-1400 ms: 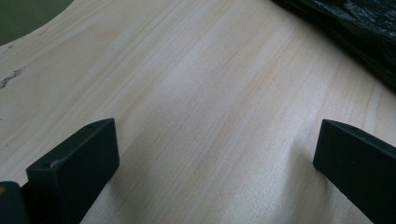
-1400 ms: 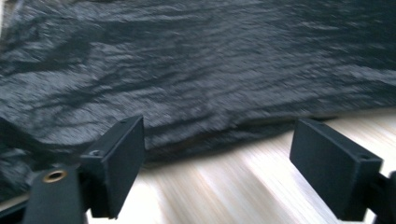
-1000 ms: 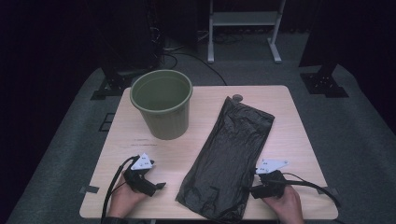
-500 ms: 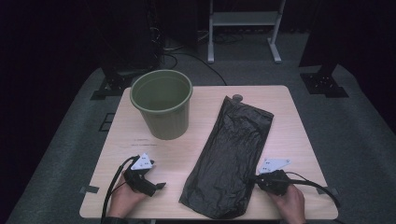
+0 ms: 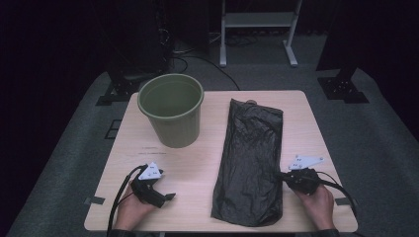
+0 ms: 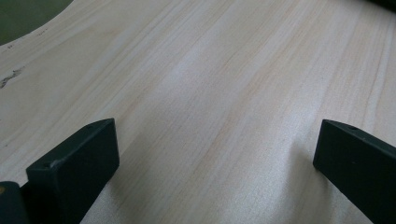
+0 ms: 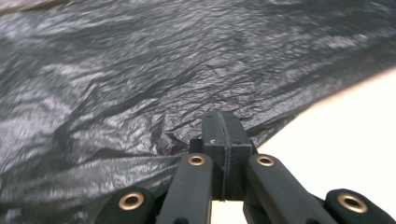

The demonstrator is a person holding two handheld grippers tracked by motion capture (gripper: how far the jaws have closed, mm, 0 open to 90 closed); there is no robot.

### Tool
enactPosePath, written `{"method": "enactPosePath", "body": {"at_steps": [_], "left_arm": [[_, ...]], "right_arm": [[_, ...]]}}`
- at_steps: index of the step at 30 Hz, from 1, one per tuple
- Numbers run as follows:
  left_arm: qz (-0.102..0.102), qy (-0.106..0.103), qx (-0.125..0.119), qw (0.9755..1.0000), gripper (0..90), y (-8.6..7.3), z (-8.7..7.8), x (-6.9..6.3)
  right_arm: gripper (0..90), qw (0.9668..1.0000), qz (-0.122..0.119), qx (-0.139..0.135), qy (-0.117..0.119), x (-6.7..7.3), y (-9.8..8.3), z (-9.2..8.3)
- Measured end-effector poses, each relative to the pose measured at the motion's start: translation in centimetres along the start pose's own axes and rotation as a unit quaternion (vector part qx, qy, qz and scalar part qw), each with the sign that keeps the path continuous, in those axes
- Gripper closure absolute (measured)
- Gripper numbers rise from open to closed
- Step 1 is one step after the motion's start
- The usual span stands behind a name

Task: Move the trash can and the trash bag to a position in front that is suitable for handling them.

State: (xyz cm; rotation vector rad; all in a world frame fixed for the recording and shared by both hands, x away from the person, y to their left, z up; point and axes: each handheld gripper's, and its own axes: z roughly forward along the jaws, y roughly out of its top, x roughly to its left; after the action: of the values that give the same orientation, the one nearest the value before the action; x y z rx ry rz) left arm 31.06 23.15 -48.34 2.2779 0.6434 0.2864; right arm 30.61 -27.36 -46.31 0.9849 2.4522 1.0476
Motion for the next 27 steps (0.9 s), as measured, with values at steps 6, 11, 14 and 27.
{"method": "enactPosePath", "body": {"at_steps": [6, 11, 14, 27], "left_arm": [[0.0, 0.0, 0.0, 1.0, 0.0, 0.0, 0.0, 0.0], [0.0, 0.0, 0.0, 1.0, 0.0, 0.0, 0.0, 0.0], [0.0, 0.0, 0.0, 1.0, 0.0, 0.0, 0.0, 0.0], [0.001, -0.001, 0.0, 1.0, 0.0, 0.0, 0.0, 0.0]], "right_arm": [[88.7, 0.9989, 0.018, -0.001, -0.042, -3.1, 0.0, -0.1], [68.6, 0.9982, 0.029, -0.014, -0.05, -3.1, 0.0, -0.8], [60.7, 0.9981, 0.035, -0.009, -0.049, -2.1, -0.4, -1.8], [51.1, 0.9979, 0.033, 0.023, -0.051, 1.6, -2.8, -2.8]]}}
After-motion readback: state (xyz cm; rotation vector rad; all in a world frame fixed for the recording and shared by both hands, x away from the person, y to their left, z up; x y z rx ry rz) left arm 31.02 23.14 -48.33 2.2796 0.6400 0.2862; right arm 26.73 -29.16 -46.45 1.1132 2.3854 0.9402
